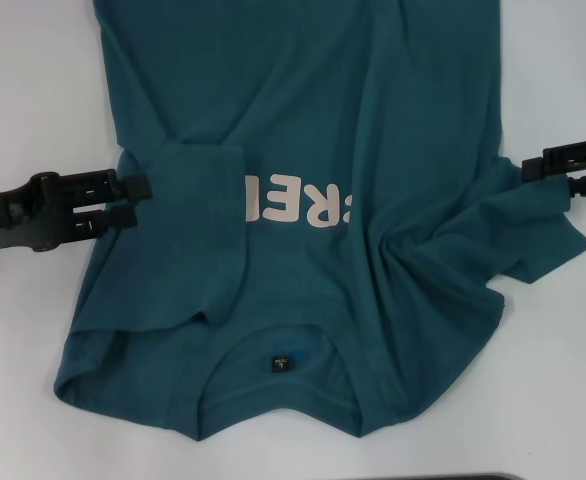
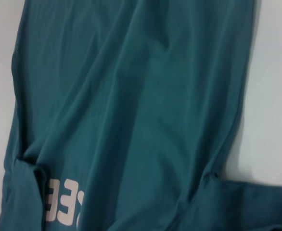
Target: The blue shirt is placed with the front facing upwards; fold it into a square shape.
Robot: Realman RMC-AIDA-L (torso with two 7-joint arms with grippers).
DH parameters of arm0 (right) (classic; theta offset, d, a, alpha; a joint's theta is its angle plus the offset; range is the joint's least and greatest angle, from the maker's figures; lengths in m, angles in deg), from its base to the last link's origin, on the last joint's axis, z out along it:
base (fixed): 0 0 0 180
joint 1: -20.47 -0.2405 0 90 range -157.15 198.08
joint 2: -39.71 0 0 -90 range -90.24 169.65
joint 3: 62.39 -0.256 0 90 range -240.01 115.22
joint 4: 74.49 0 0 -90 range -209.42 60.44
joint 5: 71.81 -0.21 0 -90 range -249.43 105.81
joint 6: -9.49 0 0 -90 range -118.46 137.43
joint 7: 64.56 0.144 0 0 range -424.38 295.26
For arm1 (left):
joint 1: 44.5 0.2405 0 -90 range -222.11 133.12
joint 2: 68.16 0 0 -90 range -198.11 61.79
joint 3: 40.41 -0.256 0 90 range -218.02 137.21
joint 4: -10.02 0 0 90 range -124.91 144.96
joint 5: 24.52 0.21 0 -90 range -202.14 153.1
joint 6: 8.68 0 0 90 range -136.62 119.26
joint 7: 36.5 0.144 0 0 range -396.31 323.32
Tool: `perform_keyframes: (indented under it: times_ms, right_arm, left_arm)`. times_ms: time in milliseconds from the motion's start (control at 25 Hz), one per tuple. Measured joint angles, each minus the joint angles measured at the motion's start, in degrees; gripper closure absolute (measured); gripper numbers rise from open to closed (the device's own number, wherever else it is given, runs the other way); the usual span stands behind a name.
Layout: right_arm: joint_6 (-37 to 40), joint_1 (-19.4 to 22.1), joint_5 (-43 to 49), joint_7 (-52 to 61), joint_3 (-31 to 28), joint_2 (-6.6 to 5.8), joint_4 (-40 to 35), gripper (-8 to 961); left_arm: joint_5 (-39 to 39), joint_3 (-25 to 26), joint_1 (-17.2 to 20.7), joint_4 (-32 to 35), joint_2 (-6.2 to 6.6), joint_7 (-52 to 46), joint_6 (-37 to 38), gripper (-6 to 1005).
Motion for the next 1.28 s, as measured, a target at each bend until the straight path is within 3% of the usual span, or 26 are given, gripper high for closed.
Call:
perform_keyframes:
  times_ms: [600, 920, 1280]
  right_arm:
    - [2.33, 0.18, 0.13, -1.49, 0.30, 0.23, -0.83, 210]
    - [5.43, 0.91, -0.23, -2.69, -0.32, 1.86, -6.85, 209]
    - [5.04, 0.94, 0.35, -2.86, 0.50, 1.98, -7.27, 209]
  left_arm:
    - [0.00, -0.08, 0.09, 0.00, -0.22, -0.05, 0.00, 311]
    - [0.00, -0.11, 0.09, 0.00, -0.26, -0.14, 0.22, 311]
    - [0.00, -0.09, -0.08, 0.00, -0.32, -0.55, 0.17, 311]
